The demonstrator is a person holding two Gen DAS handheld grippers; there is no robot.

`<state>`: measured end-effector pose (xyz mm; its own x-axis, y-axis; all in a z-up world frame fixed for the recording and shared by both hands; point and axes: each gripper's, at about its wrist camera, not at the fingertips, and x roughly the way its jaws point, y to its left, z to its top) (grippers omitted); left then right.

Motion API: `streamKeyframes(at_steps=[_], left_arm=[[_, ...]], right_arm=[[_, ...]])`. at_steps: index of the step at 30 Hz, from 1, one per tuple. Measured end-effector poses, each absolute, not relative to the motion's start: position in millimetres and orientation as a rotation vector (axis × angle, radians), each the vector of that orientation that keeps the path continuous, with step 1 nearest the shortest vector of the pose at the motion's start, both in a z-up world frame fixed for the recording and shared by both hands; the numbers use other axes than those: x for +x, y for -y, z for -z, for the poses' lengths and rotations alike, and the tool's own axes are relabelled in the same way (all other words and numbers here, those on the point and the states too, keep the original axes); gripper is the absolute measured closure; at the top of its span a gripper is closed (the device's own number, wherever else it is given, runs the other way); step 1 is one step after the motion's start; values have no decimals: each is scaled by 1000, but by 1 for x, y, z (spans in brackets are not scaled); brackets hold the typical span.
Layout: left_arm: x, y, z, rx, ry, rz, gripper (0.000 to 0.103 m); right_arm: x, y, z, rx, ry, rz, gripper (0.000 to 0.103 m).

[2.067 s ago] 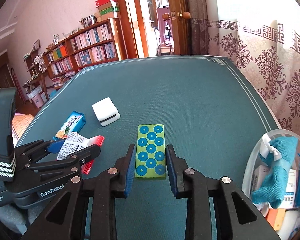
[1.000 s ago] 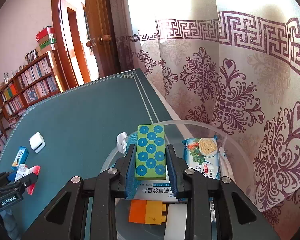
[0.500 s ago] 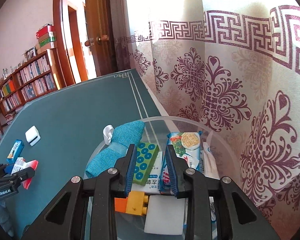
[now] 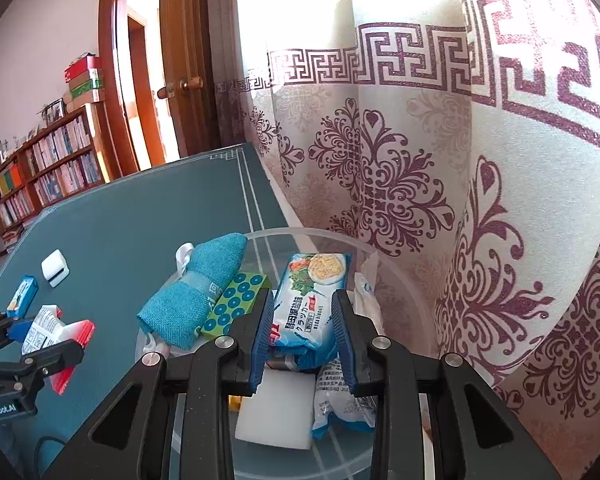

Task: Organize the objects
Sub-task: 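Carry the green dotted block into the clear bowl with the right tool, then lower the white snack bag into the clear bowl and open the left tool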

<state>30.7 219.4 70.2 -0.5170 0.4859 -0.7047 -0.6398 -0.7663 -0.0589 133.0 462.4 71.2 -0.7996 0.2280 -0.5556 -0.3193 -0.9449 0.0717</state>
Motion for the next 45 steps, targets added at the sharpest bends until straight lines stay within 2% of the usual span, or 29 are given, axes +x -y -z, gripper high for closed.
streamKeyframes(at_steps=[12,29,31,34,45], left_arm=[[54,-276,-72,-894,-336,-2097,43],[56,-313,-57,-796,-355,-1987,42],[55,-314,-55,-794,-336,-1976,37],[56,-312,-53,-784,-322,-1981,24],[61,-295,-59,-763,-338,-2031,19]], right_arm=[[140,-474,-69,-810,-257,-2717,71],[150,-481,-82,-753,-313,-2735,71],[150,-482,-82,-753,-320,-2733,71],[150,-483,-82,-757,-326,-2731,71],[149,-482,-81,-757,-323,-2738,71]])
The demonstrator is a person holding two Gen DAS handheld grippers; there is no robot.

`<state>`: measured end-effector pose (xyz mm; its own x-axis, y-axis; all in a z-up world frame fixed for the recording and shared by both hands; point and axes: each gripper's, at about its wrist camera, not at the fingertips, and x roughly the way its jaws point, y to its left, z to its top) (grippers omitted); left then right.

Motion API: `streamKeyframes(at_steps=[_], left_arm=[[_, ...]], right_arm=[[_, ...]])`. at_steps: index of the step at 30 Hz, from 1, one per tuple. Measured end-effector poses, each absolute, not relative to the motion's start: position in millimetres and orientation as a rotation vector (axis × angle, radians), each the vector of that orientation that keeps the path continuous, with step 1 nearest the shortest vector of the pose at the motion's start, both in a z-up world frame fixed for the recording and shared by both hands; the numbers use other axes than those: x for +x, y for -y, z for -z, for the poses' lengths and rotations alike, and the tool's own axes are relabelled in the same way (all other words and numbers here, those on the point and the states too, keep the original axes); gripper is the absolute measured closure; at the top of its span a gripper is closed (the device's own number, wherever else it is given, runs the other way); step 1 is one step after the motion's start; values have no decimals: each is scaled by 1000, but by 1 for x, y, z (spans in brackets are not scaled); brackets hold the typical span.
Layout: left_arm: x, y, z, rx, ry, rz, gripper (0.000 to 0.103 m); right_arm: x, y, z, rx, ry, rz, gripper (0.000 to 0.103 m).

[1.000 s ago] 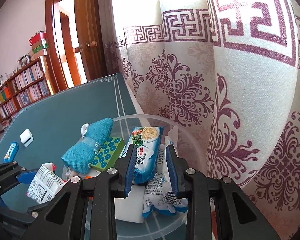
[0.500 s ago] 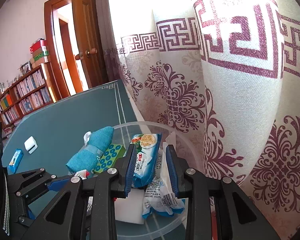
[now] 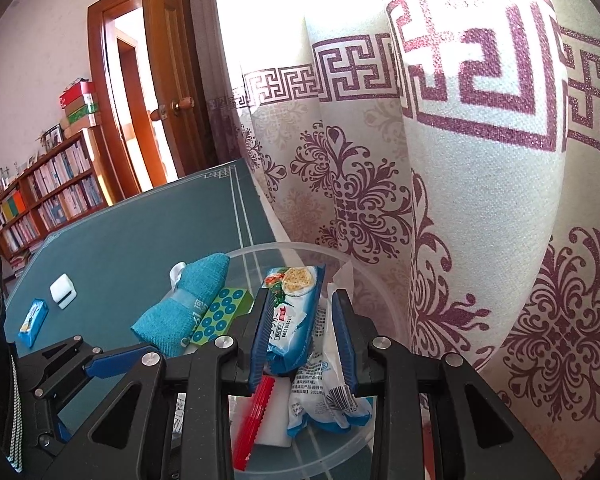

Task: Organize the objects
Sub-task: 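Lower the white snack bag into the clear bowl and open the left tool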

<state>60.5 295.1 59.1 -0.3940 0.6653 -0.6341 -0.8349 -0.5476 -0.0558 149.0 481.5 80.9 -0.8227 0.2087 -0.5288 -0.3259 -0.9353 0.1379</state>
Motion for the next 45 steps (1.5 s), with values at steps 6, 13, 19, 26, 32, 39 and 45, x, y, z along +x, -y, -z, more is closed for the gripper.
streamKeyframes(at_steps=[6,13,19,26,32,39,45], left_arm=[[61,-285,-60,-765,-348,-2061,17],[51,-287,-50,-815,-341,-2076,17],[47,-291,-47,-816,-334,-2079,13],[50,-291,-46,-816,-335,-2066,13],[48,-284,-53,-839,-285,-2064,8],[47,-266,-67,-806,-230,-2100,5],[40,-241,-74,-799,-210,-2181,2]], right_arm=[[148,-476,-81,-769,-313,-2742,71],[147,-473,-80,-776,-309,-2747,71],[147,-472,-79,-784,-311,-2745,71],[147,-471,-79,-783,-312,-2745,71],[146,-469,-80,-771,-311,-2755,71],[145,-463,-79,-774,-309,-2769,69],[140,-448,-80,-786,-278,-2798,60]])
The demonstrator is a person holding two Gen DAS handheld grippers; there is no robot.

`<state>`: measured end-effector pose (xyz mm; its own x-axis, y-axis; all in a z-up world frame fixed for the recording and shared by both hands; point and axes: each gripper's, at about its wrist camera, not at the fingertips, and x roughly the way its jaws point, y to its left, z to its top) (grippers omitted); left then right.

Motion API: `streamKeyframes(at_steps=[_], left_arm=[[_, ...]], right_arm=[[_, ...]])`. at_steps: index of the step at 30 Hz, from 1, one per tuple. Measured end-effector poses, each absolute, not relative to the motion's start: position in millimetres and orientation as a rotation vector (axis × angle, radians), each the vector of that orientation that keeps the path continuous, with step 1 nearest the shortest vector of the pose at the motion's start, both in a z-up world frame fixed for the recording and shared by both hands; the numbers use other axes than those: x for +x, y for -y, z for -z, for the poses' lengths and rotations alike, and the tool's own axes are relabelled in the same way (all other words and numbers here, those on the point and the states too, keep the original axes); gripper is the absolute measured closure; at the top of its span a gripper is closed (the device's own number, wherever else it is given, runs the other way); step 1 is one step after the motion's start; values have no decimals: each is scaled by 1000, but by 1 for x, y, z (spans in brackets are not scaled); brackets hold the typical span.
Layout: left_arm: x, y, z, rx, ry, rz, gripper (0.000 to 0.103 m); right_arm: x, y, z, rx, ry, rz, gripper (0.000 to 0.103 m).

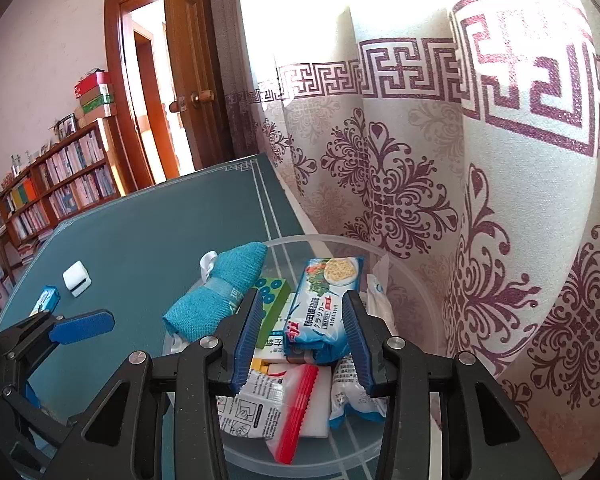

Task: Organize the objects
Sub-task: 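Lower the white snack bag into the clear bowl and open the left tool, then move both tools back toward the blue cracker packet and white sponge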

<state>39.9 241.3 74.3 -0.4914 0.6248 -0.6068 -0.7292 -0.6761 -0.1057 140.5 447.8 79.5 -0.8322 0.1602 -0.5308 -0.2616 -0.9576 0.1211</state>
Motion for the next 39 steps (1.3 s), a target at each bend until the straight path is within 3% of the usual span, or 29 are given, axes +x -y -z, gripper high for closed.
streamKeyframes(at_steps=[28,39], left_arm=[[-32,-88,-65,-979,-101,-2668,1],[-61,-34,-56,-1047,-55,-2855,1]], right_arm=[[64,-328,-75,-1001,-121,-3043,58],[26,-284,-58,-1131,-106,-3080,52]])
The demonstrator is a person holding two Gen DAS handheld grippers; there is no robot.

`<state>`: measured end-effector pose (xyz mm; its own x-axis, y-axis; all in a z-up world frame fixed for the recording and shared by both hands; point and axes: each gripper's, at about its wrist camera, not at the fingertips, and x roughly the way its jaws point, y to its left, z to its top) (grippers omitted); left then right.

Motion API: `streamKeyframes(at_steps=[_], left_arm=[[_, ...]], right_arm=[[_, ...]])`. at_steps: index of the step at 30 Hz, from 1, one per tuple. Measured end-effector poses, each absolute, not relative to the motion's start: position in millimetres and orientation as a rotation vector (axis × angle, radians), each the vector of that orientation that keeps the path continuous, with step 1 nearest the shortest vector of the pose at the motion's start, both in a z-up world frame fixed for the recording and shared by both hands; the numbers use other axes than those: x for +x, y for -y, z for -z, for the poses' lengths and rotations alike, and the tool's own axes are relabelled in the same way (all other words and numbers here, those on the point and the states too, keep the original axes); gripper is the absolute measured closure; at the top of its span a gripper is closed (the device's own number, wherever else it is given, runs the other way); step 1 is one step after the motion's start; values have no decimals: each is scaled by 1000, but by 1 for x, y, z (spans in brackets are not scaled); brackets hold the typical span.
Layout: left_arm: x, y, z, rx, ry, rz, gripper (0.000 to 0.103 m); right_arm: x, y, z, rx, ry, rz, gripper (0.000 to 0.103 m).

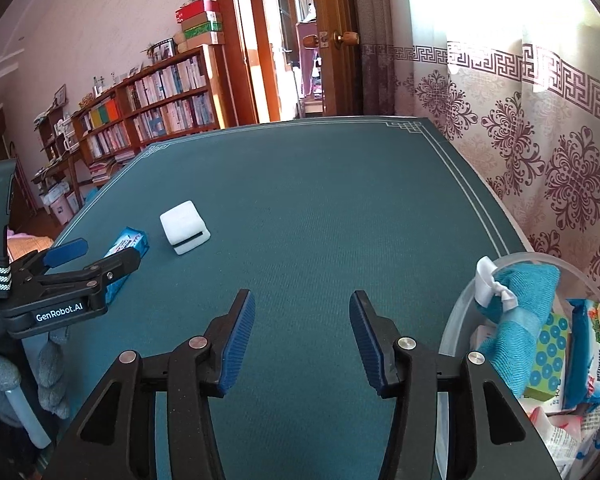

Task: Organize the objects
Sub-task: 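Move both tools back toward the blue cracker packet and white sponge, then grasp the blue cracker packet with the left tool while the right tool grasps the white sponge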

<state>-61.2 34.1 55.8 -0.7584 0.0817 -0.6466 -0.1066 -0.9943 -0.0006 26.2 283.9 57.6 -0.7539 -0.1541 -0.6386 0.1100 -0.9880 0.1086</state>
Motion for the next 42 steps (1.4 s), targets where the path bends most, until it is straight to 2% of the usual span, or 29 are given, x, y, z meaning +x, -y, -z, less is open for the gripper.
streamKeyframes(at_steps=[16,22,24,26,30,32,34,39,42], left_arm=[[-91,9,-41,-1192,61,-2857,1],[-99,7,-32,-1231,31,-2824,1],[-101,4,-28,-1264,-3,-2815,7],[-105,4,-23,-1316,-3,-2787,24],[-105,4,-23,-1311,-19,-2783,34],[-103,4,-23,-1299,-31,-2788,43],[-101,4,-24,-1286,-33,-2792,59],[-99,9,-26,-1268,11,-2794,59],[-98,13,-29,-1249,49,-2816,59]], right_arm=[[-25,-240,-32,1136,108,2704,47],[-40,-227,-26,1151,105,2672,47],[-45,-224,-25,1153,109,2664,47],[-50,-221,-24,1155,113,2657,47],[-60,-214,-24,1152,120,2642,47],[-65,-212,-23,1153,127,2632,47],[-70,-208,-24,1149,137,2620,47],[-78,-194,-30,1118,126,2597,47],[-85,-187,-31,1102,116,2587,42]])
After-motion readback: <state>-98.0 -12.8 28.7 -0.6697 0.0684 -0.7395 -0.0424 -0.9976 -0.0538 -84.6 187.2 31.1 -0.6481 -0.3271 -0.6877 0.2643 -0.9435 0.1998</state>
